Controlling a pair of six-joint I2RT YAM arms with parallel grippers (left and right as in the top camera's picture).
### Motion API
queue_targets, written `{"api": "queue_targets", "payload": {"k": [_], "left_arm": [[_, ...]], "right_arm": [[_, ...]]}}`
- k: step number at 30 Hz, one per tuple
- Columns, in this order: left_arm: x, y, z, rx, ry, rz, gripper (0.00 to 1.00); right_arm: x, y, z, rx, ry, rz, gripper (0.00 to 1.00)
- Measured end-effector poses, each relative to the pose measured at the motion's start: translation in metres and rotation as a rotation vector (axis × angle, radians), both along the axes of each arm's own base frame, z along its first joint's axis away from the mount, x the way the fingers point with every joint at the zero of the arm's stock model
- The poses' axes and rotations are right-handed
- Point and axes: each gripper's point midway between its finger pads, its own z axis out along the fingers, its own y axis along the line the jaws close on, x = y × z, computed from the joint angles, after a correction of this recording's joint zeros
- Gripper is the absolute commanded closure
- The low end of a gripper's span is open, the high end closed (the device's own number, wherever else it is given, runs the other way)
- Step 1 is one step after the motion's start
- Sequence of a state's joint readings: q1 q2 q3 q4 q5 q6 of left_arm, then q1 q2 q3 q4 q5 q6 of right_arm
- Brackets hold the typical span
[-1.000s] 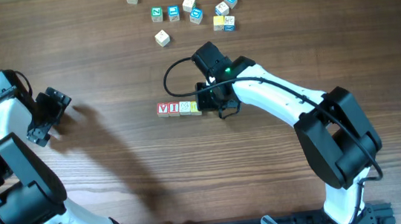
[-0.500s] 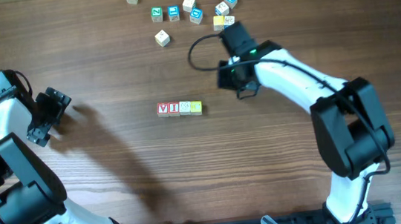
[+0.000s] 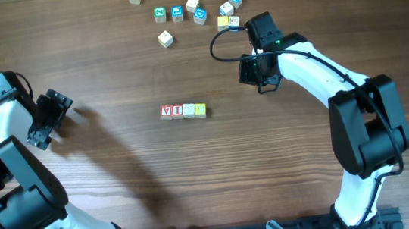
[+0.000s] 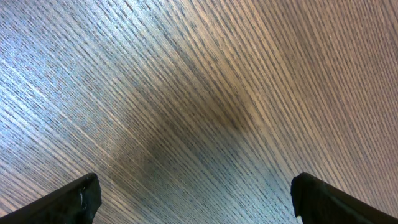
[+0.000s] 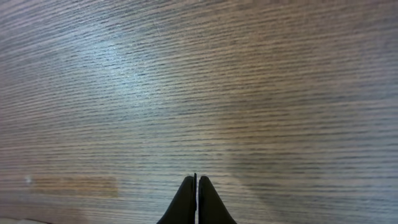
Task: Form a horizontal line
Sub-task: 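Raise the right gripper and move it back to the block cluster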
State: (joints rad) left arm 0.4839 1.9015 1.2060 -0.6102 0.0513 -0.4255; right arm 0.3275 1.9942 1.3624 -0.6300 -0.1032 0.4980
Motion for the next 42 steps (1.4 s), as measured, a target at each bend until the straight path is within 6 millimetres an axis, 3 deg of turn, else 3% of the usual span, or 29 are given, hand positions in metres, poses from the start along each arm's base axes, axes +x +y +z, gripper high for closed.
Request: {"api": "queue_targets", "payload": {"k": [1, 2, 5, 14, 31, 36, 37, 39, 41, 42], "left_arm": [[0.000, 0.000, 0.000, 0.000, 0.000, 0.000, 0.00], [0.000, 0.000, 0.000, 0.000, 0.000, 0.000, 0.00], [0.000, 0.000, 0.000, 0.000, 0.000, 0.000, 0.00], [0.000, 0.000, 0.000, 0.000, 0.000, 0.000, 0.00], [0.000, 0.000, 0.000, 0.000, 0.000, 0.000, 0.00], [0.000, 0.000, 0.000, 0.000, 0.000, 0.000, 0.00], [0.000, 0.000, 0.000, 0.000, 0.000, 0.000, 0.00], [0.000, 0.000, 0.000, 0.001, 0.000, 0.000, 0.00], [0.000, 0.000, 0.000, -0.001, 0.001, 0.000, 0.00], [0.000, 0.000, 0.000, -0.001, 0.001, 0.000, 0.00]], "right_arm": [[0.000, -0.001, 0.000, -0.007, -0.003, 0.002, 0.29], [0.001, -0.003, 0.000, -0.022, -0.010, 0.015, 0.00], [0.003, -0.004, 0.000, -0.028, -0.021, 0.016, 0.00], [0.049, 0.010, 0.021, 0.028, -0.225, 0.011, 0.00], [0.053, 0.011, 0.024, 0.035, -0.246, 0.010, 0.00], [0.081, 0.021, 0.045, 0.085, -0.388, 0.003, 0.00], [0.089, 0.023, 0.052, 0.108, -0.427, -0.014, 0.05], [0.105, 0.029, 0.068, 0.157, -0.511, -0.046, 0.39], [0.122, 0.034, 0.090, 0.196, -0.627, -0.049, 0.54], [0.133, 0.038, 0.109, 0.215, -0.720, -0.035, 0.67]]}}
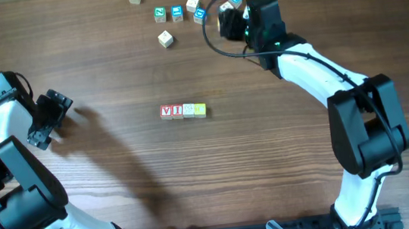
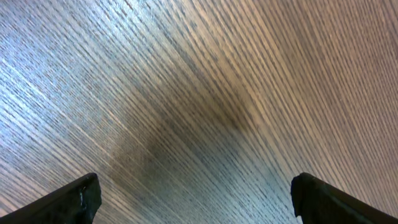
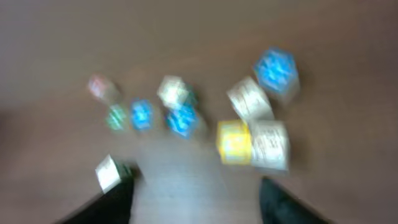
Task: Form a horizontal line
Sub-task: 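Raise the right gripper and move it back to the block cluster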
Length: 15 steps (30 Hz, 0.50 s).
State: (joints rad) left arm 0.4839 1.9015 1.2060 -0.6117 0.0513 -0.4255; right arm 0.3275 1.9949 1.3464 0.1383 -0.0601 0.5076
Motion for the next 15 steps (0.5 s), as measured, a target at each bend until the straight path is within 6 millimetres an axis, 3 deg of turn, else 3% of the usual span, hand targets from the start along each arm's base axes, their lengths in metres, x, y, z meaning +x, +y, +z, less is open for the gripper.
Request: {"api": "queue_targets", "payload": {"k": [1, 2, 4, 7, 9, 13, 15], "left_arm": [[0.000, 0.000, 0.000, 0.001, -0.001, 0.000, 0.00], [0.000, 0.000, 0.000, 0.001, -0.001, 0.000, 0.00], [0.000, 0.000, 0.000, 0.001, -0.001, 0.000, 0.00], [0.000, 0.000, 0.000, 0.001, -0.001, 0.000, 0.00], [0.000, 0.000, 0.000, 0.001, -0.001, 0.000, 0.00], [0.000, 0.000, 0.000, 0.001, -0.001, 0.000, 0.00], [0.000, 0.000, 0.000, 0.001, -0.001, 0.000, 0.00]], "right_arm": [[0.007, 0.002, 0.015, -0.005, -0.071, 0.010, 0.80], [0.011, 0.003, 0.022, -0.027, -0.114, 0.024, 0.87], [0.011, 0.002, 0.022, -0.065, -0.130, 0.043, 0.82], [0.014, 0.003, 0.024, -0.115, -0.171, 0.068, 0.65], [0.018, 0.003, 0.008, -0.164, -0.175, 0.070, 0.62], [0.020, -0.001, -0.063, -0.211, -0.066, 0.057, 0.63], [0.023, 0.006, -0.063, -0.203, -0.100, 0.060, 0.65]]}}
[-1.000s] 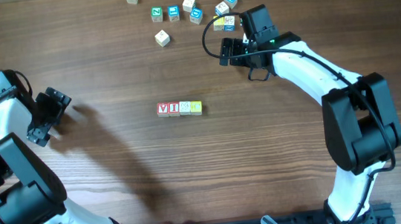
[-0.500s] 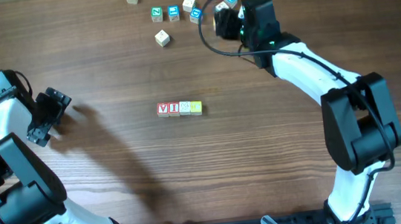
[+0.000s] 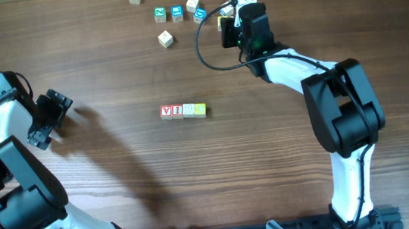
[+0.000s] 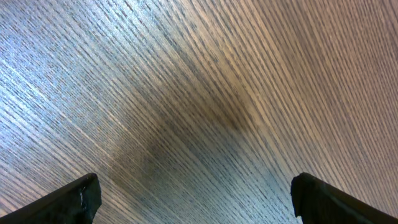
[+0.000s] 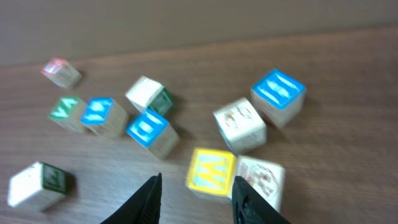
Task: Form a horizontal line
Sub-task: 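Raise the right gripper and move it back to the block cluster, then grasp the white picture block in the cluster with the right gripper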
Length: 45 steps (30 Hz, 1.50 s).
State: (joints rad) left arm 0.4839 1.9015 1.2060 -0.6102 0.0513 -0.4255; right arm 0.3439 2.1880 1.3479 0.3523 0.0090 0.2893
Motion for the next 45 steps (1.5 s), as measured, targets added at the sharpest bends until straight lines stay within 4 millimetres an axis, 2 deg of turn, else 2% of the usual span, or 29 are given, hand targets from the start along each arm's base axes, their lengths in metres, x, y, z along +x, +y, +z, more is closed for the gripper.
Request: {"api": "queue_targets", "payload": {"k": [1, 3, 5, 7, 9, 10, 11, 17, 18, 21, 22, 24, 27, 34, 37, 40, 43, 45], "left_arm": [[0.000, 0.000, 0.000, 0.000, 0.000, 0.000, 0.00], [0.000, 0.000, 0.000, 0.000, 0.000, 0.000, 0.00], [0.000, 0.000, 0.000, 0.000, 0.001, 0.000, 0.00], [0.000, 0.000, 0.000, 0.000, 0.000, 0.000, 0.00], [0.000, 0.000, 0.000, 0.000, 0.000, 0.000, 0.00], [0.000, 0.000, 0.000, 0.000, 0.001, 0.000, 0.00], [0.000, 0.000, 0.000, 0.000, 0.000, 0.000, 0.00], [0.000, 0.000, 0.000, 0.000, 0.000, 0.000, 0.00], [0.000, 0.000, 0.000, 0.000, 0.000, 0.000, 0.00], [0.000, 0.000, 0.000, 0.000, 0.000, 0.000, 0.00], [0.000, 0.000, 0.000, 0.000, 0.000, 0.000, 0.00], [0.000, 0.000, 0.000, 0.000, 0.000, 0.000, 0.00], [0.000, 0.000, 0.000, 0.000, 0.000, 0.000, 0.00], [0.000, 0.000, 0.000, 0.000, 0.000, 0.000, 0.00], [0.000, 0.000, 0.000, 0.000, 0.000, 0.000, 0.00], [0.000, 0.000, 0.000, 0.000, 0.000, 0.000, 0.00], [0.000, 0.000, 0.000, 0.000, 0.001, 0.000, 0.00], [0.000, 0.000, 0.000, 0.000, 0.000, 0.000, 0.00]], "right_arm": [[0.001, 0.007, 0.007, 0.004, -0.032, 0.014, 0.65], [-0.004, 0.018, 0.005, -0.050, -0.042, 0.063, 0.64], [-0.018, 0.023, -0.014, -0.116, 0.088, 0.119, 0.64], [-0.026, 0.026, -0.013, -0.158, 0.233, 0.163, 0.61], [-0.019, 0.033, 0.030, -0.163, 0.264, 0.188, 0.58], [-0.011, 0.038, 0.060, -0.150, 0.234, 0.195, 0.57], [-0.010, 0.039, 0.072, -0.144, 0.224, 0.199, 0.56], [-0.036, 0.040, 0.059, -0.141, 0.363, 0.247, 0.50], [-0.041, 0.039, 0.063, -0.144, 0.390, 0.251, 0.48], [-0.033, 0.042, 0.105, -0.128, 0.341, 0.253, 0.44], [-0.027, 0.044, 0.127, -0.114, 0.292, 0.253, 0.36], [-0.019, 0.048, 0.148, -0.092, 0.227, 0.254, 0.02], [-0.018, 0.048, 0.148, -0.092, 0.224, 0.252, 0.00], [-0.028, 0.041, 0.129, -0.096, 0.311, 0.219, 0.01], [-0.027, 0.043, 0.131, -0.117, 0.290, 0.239, 0.03], [-0.014, 0.044, 0.142, -0.126, 0.213, 0.223, 0.03], [0.005, 0.041, 0.143, -0.141, 0.149, 0.174, 0.02], [0.019, 0.042, 0.107, -0.164, 0.170, 0.152, 0.01]]}}
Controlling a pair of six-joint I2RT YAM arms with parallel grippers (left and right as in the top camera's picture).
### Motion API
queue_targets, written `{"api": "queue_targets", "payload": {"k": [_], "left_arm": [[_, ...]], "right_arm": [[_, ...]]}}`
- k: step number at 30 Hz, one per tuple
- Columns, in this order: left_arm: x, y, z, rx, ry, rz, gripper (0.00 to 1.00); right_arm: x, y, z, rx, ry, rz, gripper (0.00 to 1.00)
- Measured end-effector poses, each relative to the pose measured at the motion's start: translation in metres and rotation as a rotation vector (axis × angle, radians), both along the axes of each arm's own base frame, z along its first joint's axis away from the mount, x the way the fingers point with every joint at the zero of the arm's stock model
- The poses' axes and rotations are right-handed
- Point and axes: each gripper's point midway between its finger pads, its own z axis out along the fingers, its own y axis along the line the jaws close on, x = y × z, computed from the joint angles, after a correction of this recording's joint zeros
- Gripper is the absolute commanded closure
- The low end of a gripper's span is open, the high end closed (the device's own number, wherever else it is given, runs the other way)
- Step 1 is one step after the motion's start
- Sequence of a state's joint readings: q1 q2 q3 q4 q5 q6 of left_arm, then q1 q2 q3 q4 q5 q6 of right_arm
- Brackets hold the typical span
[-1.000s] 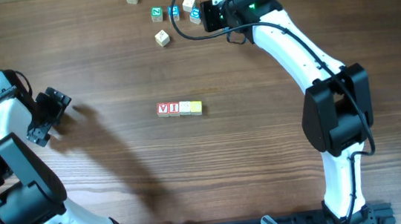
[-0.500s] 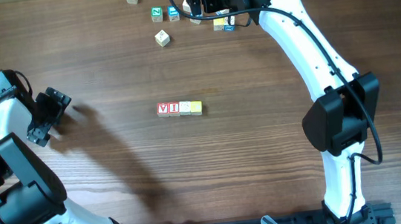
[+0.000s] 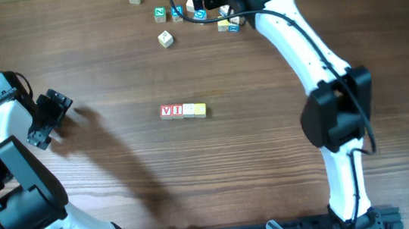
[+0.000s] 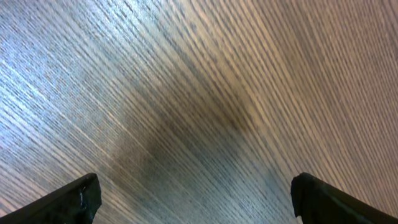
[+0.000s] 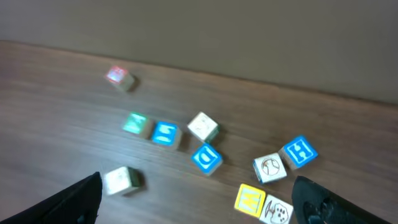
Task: Form a horizontal line
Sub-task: 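Grasp the white picture block in the cluster with the right gripper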
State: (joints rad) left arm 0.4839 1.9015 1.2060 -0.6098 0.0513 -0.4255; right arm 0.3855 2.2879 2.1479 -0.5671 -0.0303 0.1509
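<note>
A row of three blocks [image 3: 183, 110], red-lettered at the left and yellow at the right, lies mid-table. Loose blocks sit at the far edge: a yellow M block [image 5: 250, 200], a white picture block [image 5: 276, 211], a baseball block [image 5: 269, 167], a blue H block [image 5: 300, 152], a blue D block [image 5: 206, 158] and a plain white block [image 5: 122, 180]. My right gripper [image 5: 199, 208] hangs open and wide above this cluster [image 3: 209, 11], holding nothing. My left gripper [image 4: 196, 202] is open over bare wood at the table's left [image 3: 49, 117].
More loose blocks lie further left in the cluster: green [image 5: 135, 124], blue [image 5: 165, 134], white [image 5: 203, 126] and a pink one [image 5: 118, 77] apart at the far left. The table's far edge [image 5: 249, 84] runs just behind them.
My right gripper was low and close to the yellow M block with its jaws partly open. It now stands higher and further back over the cluster, jaws wide. The left arm has not moved.
My right gripper was shut over bare wood to the right of the three-block row. Then it was open near the loose cluster, then closer in over the yellow M block, and now higher with the whole cluster in view. The row and left arm stayed still.
</note>
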Motion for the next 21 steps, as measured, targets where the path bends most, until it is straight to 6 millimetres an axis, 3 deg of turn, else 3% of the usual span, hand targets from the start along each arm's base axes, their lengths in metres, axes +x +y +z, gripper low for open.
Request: {"api": "queue_targets", "payload": {"k": [4, 6, 8, 11, 13, 18, 21], "left_arm": [[0.000, 0.000, 0.000, 0.000, 0.000, 0.000, 0.00], [0.000, 0.000, 0.000, 0.000, 0.000, 0.000, 0.00], [0.000, 0.000, 0.000, 0.000, 0.001, 0.000, 0.00], [0.000, 0.000, 0.000, 0.000, 0.000, 0.000, 0.00], [0.000, 0.000, 0.000, 0.000, 0.001, 0.000, 0.00], [0.000, 0.000, 0.000, -0.001, 0.001, 0.000, 0.00], [0.000, 0.000, 0.000, 0.000, 0.001, 0.000, 0.00]], "right_arm": [[0.013, -0.023, -0.112, -0.129, 0.135, -0.121, 0.00], [0.013, -0.043, -0.141, -0.163, 0.178, -0.193, 0.01], [0.014, -0.064, -0.148, -0.161, 0.210, -0.258, 0.01], [0.012, -0.074, -0.154, -0.103, 0.265, -0.242, 0.08], [0.008, -0.059, -0.154, -0.041, 0.293, -0.160, 0.13], [-0.029, -0.018, -0.165, -0.020, 0.409, -0.014, 0.22], [-0.043, -0.011, -0.170, -0.119, 0.410, 0.079, 0.14]]}}
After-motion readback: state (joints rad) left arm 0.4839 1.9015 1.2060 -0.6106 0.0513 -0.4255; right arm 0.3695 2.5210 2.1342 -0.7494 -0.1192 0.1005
